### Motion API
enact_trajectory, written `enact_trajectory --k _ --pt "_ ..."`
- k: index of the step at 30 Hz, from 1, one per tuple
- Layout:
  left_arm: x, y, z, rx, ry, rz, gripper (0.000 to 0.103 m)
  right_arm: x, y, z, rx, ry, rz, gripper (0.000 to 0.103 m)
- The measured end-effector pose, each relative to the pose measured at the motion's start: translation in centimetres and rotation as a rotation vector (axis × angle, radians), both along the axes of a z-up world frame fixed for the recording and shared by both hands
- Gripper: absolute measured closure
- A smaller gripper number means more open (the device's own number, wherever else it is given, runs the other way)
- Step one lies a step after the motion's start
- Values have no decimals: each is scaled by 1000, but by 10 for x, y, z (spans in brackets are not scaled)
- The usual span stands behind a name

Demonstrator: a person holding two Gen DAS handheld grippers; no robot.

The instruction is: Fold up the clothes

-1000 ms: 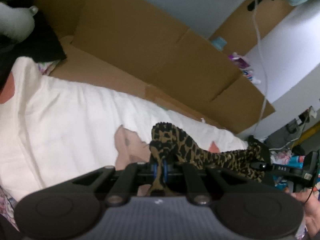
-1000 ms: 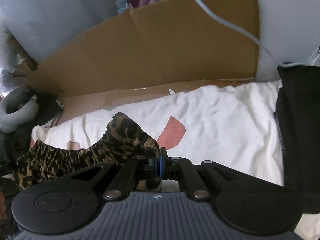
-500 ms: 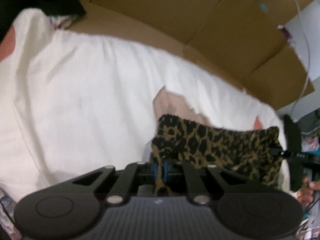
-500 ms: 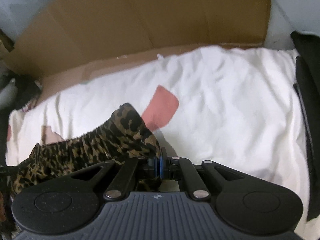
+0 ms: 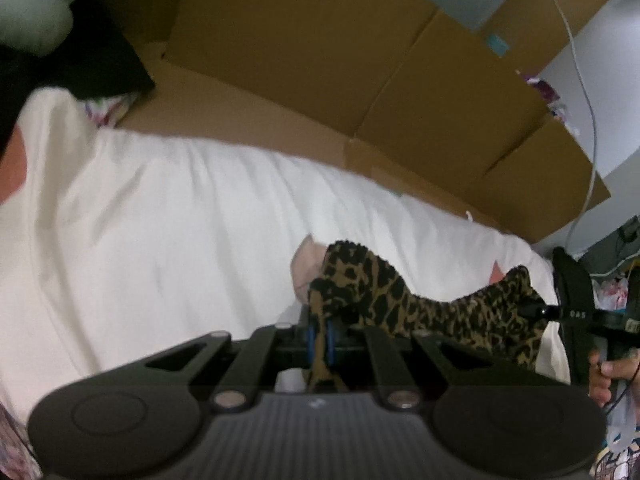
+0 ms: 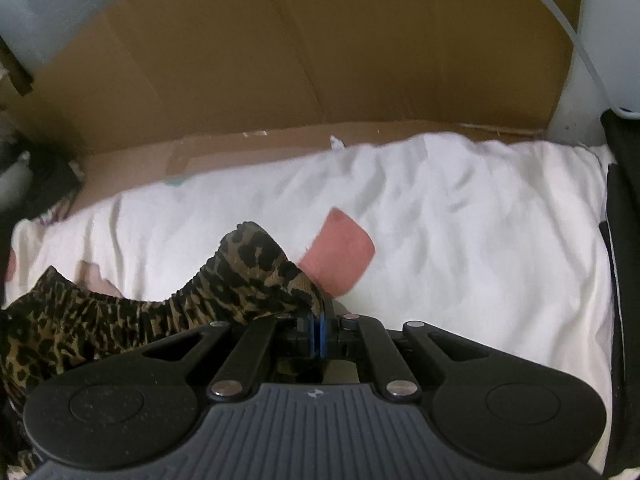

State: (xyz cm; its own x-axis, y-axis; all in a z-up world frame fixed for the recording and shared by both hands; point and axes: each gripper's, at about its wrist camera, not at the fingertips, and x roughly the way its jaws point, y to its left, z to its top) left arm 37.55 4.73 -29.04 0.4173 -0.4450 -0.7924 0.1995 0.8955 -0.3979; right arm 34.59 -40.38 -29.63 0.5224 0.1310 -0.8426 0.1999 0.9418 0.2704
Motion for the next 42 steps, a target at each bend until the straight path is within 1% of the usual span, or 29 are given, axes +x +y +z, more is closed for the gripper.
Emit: enact_trajectory --k 3,6,7,8,9,11,12,13,14,16,17,18,19,22,24,27,30,34,36,42 --pt "7 -3 -5 34 -21 -4 97 3 -1 0 6 -19 -18 102" --pt "19 -15 -35 103 4 -19 96 11 12 -16 -70 11 -3 101" --pt "20 -16 -40 114 13 -17 94 12 13 -21 -70 32 -7 98" --pt "18 -16 -41 114 20 -11 93 12 13 -25 -68 51 -13 94" --pt "16 -16 -43 114 27 -4 91 10 11 -25 -52 48 -36 91" --pt "12 -15 -45 114 42 9 88 4 5 -19 -31 41 -64 74" --pt "10 -15 -47 114 50 16 87 2 2 -16 -23 33 -62 69" --pt "8 -15 -48 114 57 22 82 -2 -2 -12 -13 19 -69 63" --pt "6 -14 -46 113 66 36 74 -5 -7 -9 -2 7 -77 63" --pt "2 -8 -39 96 73 74 68 -12 -15 -3 32 -8 -103 62" --pt "-1 -5 -34 86 68 91 64 -17 -15 1 33 -14 -104 62" --pt "-5 -3 -29 78 62 106 62 -21 -16 5 33 -21 -105 62" --pt "-9 0 -24 72 57 119 60 -26 -17 9 34 -28 -107 62" --pt "-20 5 -10 64 44 153 60 -39 -19 22 36 -48 -111 62" --pt "-26 4 0 43 31 162 60 -48 -20 30 38 -61 -113 62" --pt "-40 -2 16 10 5 139 60 -60 -21 42 49 -72 -115 62" --pt "-57 -13 32 -20 -14 93 58 -78 -17 55 52 -85 -83 62" --pt "-75 -28 44 -25 -30 43 57 -107 -15 69 63 -94 -42 62" --pt "-83 -35 47 -22 -29 27 55 -122 -15 73 72 -93 -41 62" --pt "-104 -50 38 -2 -8 -34 55 -163 -14 81 104 -89 -31 62"
